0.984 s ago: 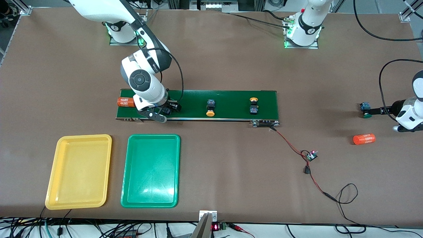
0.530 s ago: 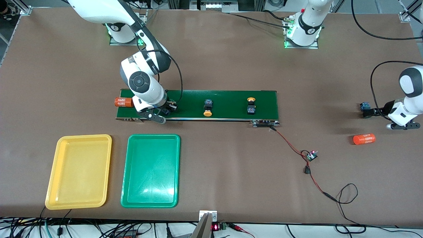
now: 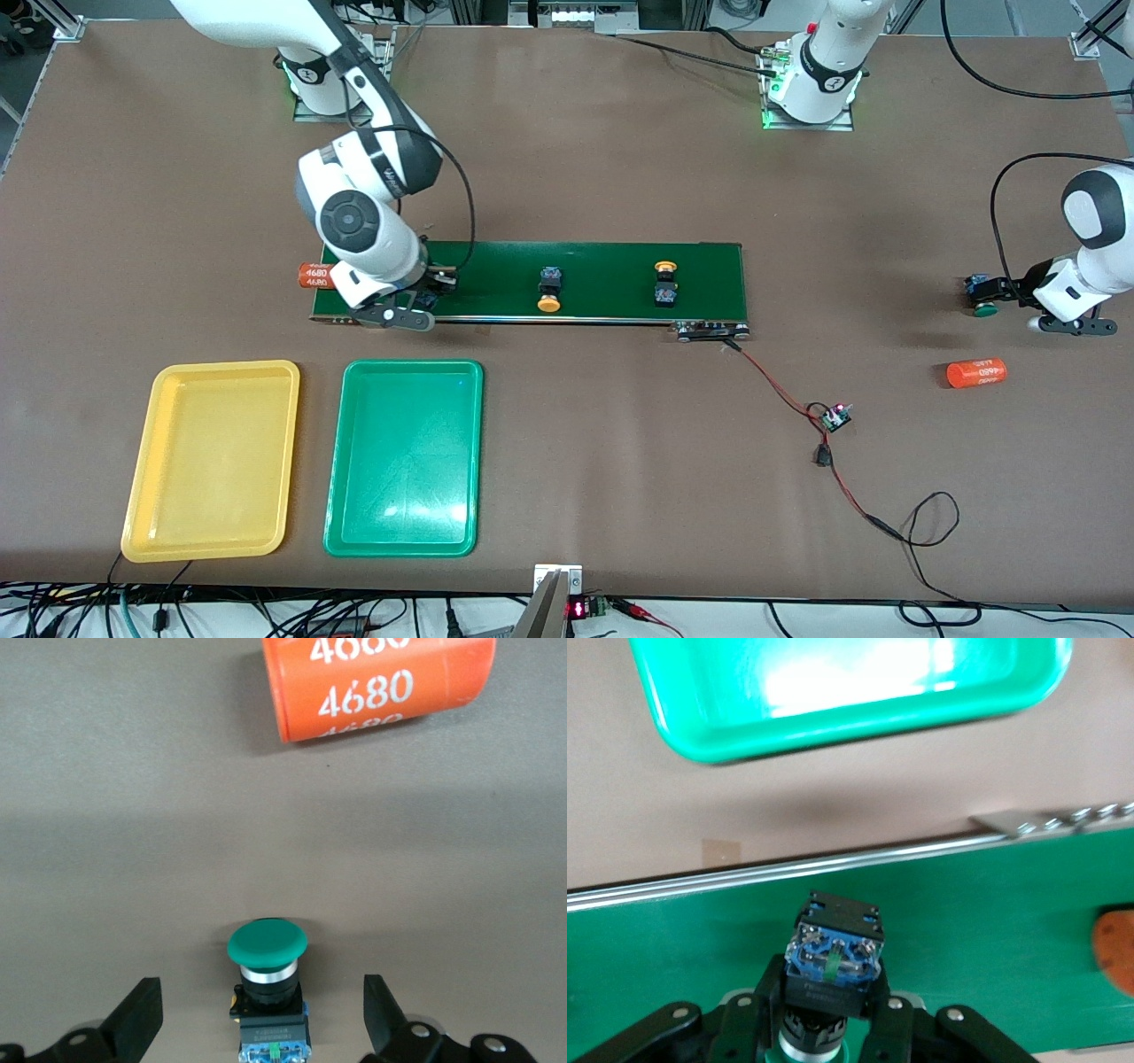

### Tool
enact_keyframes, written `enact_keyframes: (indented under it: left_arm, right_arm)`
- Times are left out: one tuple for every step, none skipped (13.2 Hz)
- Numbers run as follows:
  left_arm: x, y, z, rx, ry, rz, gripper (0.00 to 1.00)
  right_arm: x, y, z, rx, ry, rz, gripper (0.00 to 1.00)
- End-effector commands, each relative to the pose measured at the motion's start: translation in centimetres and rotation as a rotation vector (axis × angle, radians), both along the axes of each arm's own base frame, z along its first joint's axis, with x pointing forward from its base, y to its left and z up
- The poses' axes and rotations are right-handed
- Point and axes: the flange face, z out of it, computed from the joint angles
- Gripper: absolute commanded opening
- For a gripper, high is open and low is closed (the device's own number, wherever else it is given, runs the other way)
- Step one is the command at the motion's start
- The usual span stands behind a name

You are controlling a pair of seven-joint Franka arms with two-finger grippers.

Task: Sort buttons by color to trays
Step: 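Place the button in the green tray while the left gripper grasps the cylinder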

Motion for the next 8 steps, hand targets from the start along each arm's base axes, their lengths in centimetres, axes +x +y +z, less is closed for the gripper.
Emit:
enact_keyframes:
  left_arm:
    - [-0.5, -0.4, 0.9, 0.022, -0.002, -0.039, 1.00]
    - [-0.1, -0.8, 1.0, 0.022, 0.000, -0.046, 1.00]
    - [0.4, -1.6, 1.4, 0.025, -0.004, -0.068, 1.00]
    - [1.0, -2.2, 2.0, 0.029, -0.012, -0.122, 1.00]
    - [1.6, -3.1, 3.1, 0.036, -0.025, -0.227, 1.00]
    - [2.3, -4.3, 4.2, 0.046, -0.037, -0.301, 1.00]
    - [2.9, -5.5, 5.2, 0.056, -0.033, -0.340, 1.00]
    - [2.9, -6.3, 5.7, 0.052, -0.004, -0.375, 1.00]
  right_arm:
    - [1.5, -2.5, 0.5, -0.052, -0.038, 0.079, 0.05]
    - [2.4, -2.9, 0.4, -0.058, -0.094, 0.098, 0.05]
    - [3.1, -2.9, -0.5, -0.050, -0.143, 0.114, 0.05]
    - [4.0, -3.5, -1.7, -0.046, -0.183, 0.121, 0.06]
    - [4.6, -3.7, -3.4, -0.040, -0.217, 0.135, 0.06]
    - [5.4, -4.3, -4.7, -0.033, -0.247, 0.141, 0.06]
    - [6.3, -4.7, -5.6, -0.030, -0.270, 0.148, 0.06]
    - [7.0, -4.7, -6.6, -0.029, -0.280, 0.155, 0.06]
